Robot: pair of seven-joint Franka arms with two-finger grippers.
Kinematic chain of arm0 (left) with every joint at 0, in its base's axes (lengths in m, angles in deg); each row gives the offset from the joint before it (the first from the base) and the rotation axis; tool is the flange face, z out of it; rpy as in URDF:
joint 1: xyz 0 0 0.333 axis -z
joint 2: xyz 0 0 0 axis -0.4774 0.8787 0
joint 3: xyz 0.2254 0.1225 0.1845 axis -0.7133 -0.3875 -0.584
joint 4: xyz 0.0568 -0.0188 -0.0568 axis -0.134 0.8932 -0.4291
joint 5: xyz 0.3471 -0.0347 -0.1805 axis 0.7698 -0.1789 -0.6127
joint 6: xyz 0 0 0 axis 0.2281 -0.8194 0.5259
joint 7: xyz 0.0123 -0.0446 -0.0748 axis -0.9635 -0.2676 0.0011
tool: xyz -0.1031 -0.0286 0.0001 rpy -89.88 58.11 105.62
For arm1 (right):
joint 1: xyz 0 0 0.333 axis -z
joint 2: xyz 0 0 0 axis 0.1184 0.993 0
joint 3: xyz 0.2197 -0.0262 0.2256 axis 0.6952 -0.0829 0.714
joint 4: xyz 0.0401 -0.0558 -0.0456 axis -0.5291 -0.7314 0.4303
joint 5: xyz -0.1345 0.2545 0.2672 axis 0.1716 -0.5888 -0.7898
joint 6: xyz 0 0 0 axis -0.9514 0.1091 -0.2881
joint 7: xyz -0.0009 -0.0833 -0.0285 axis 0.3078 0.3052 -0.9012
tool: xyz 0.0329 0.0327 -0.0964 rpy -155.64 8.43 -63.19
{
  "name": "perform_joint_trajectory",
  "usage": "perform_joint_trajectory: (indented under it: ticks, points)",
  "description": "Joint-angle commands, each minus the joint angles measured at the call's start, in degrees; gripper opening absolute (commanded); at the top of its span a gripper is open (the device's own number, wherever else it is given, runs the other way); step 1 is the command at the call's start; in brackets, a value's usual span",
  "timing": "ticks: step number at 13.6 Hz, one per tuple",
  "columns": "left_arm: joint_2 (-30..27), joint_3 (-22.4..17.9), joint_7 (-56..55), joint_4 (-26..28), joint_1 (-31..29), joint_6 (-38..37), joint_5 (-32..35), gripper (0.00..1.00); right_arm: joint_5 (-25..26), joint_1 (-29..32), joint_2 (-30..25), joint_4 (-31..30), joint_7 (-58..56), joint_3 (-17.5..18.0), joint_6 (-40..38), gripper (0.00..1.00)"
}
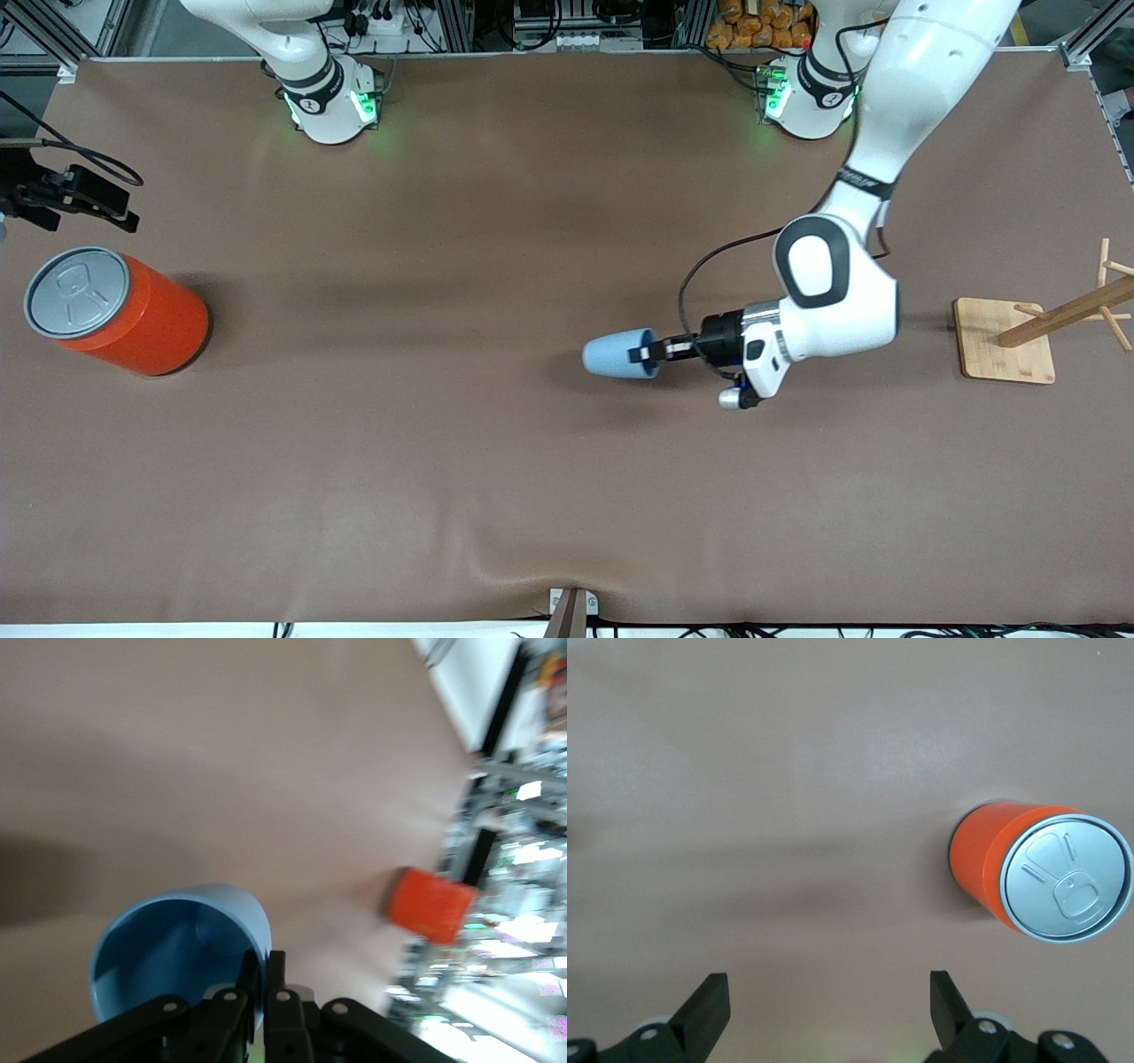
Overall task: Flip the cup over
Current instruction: 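Grasp the blue cup's rim with the left gripper, then drag the blue cup with the left gripper and tip it upright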
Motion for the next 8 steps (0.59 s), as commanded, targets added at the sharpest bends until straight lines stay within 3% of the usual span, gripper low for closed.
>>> perform_joint_trajectory:
  ticks: [1, 5, 8]
  points:
    - [-7.37, 0.04, -1.27, 6.68, -4.17, -0.52, 14.54, 0.00, 0.07, -0.13, -0.50, -0.44, 1.55, -0.17, 0.22, 1.00]
    - [-14.49, 0.04, -9.78, 9.24, -8.40, -6.30, 37.74, 0.00, 0.07, -0.13, -0.41, -0.44, 1.55, -0.17, 0.48, 1.00]
    - [-18.28, 0.56, -17.42, 12.66, -8.14, -8.35, 54.19, 0.00, 0.07, -0.13, -0.50, -0.53, 1.55, -0.17, 1.27, 1.00]
